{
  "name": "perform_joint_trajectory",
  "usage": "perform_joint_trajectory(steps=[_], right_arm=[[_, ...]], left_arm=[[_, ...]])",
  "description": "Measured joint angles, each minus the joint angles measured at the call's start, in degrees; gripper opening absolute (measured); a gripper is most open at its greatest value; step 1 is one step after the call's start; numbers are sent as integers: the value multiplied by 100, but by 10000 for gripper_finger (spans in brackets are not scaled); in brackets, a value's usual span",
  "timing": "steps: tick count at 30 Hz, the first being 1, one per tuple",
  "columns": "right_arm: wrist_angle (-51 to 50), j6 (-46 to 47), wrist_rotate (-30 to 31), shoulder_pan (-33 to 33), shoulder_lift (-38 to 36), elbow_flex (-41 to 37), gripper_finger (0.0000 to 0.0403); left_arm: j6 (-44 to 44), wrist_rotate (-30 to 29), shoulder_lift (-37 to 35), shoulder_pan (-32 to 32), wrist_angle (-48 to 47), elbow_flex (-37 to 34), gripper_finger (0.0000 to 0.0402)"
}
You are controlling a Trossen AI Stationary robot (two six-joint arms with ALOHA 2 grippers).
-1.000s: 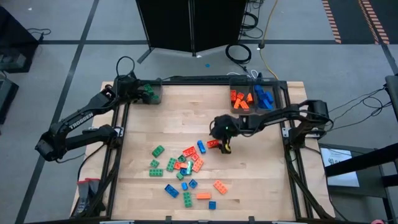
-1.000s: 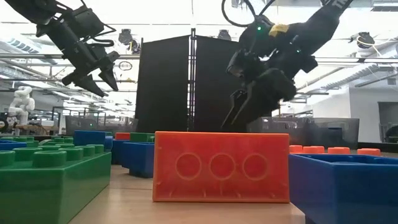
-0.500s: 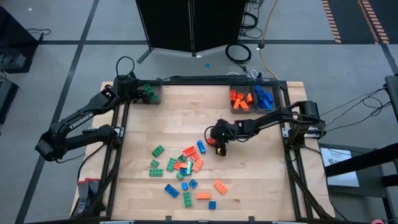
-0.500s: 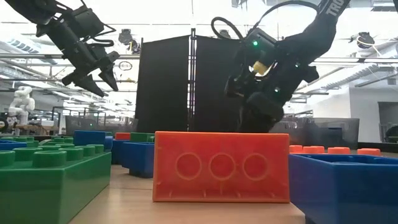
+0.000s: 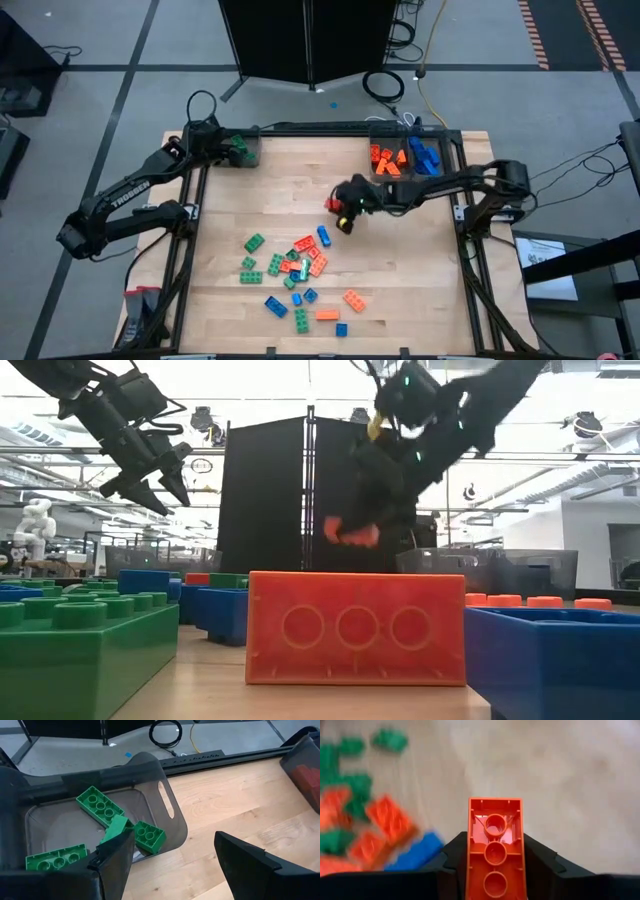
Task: Sort blocks
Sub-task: Put the orange game piece into the middle black bin
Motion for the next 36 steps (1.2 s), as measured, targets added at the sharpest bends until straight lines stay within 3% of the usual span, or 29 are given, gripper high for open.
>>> perform_joint_trajectory(steps=[6, 12, 29, 36], right_arm=[[-154, -232, 869, -305, -381, 676, 119], [-1154, -439, 1581, -891, -402, 1378, 119], [-3662, 101, 1618, -3000, -414, 1642, 119], [-3936, 99, 1545, -3588, -405, 1642, 119]], left_arm=[[-6, 0, 0, 0, 1, 0, 277], [-14, 8, 0, -4, -3, 0, 277], [25, -35, 0, -15, -198, 0, 277], [22, -119, 0, -15, -198, 0, 277]])
